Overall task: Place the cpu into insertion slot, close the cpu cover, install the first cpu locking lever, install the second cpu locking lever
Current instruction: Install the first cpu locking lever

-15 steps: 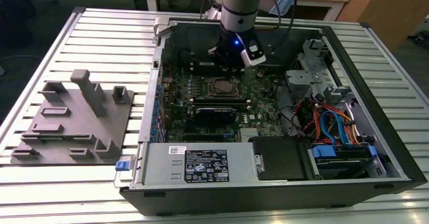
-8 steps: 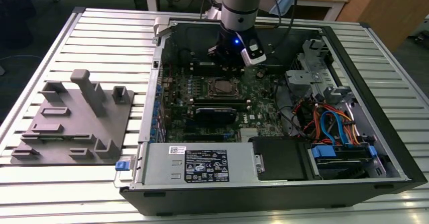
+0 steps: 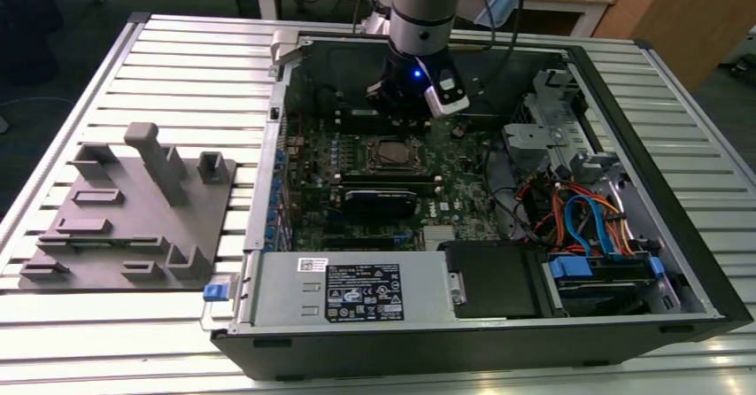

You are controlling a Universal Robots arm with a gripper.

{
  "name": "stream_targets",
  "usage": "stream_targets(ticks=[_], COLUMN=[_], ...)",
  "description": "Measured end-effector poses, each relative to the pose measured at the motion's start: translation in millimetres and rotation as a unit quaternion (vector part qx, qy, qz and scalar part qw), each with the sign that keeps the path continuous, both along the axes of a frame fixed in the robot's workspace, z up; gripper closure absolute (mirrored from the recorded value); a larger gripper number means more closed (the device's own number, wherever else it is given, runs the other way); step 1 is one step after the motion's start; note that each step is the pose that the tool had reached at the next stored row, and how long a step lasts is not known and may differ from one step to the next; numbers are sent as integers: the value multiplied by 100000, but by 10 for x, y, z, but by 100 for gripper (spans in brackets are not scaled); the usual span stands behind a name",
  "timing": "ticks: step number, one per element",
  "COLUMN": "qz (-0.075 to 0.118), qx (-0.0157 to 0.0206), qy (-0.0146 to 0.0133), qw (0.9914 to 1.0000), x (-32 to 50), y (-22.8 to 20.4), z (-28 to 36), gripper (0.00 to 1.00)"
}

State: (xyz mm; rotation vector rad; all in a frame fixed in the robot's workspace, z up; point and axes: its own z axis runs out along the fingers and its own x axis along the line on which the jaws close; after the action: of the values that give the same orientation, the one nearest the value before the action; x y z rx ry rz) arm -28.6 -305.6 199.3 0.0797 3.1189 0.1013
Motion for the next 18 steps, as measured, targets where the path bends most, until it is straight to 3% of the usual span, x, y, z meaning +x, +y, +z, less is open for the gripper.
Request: stream_targets(ticks=[3, 13, 18], qz=[4, 1, 4], qx=[-551, -1299, -1327], qy=[3, 15, 11], qw=[99998, 99992, 99991], x=[2, 2, 4], y=[-1, 1, 12], z=[-1, -17, -37], gripper=[90, 90, 90])
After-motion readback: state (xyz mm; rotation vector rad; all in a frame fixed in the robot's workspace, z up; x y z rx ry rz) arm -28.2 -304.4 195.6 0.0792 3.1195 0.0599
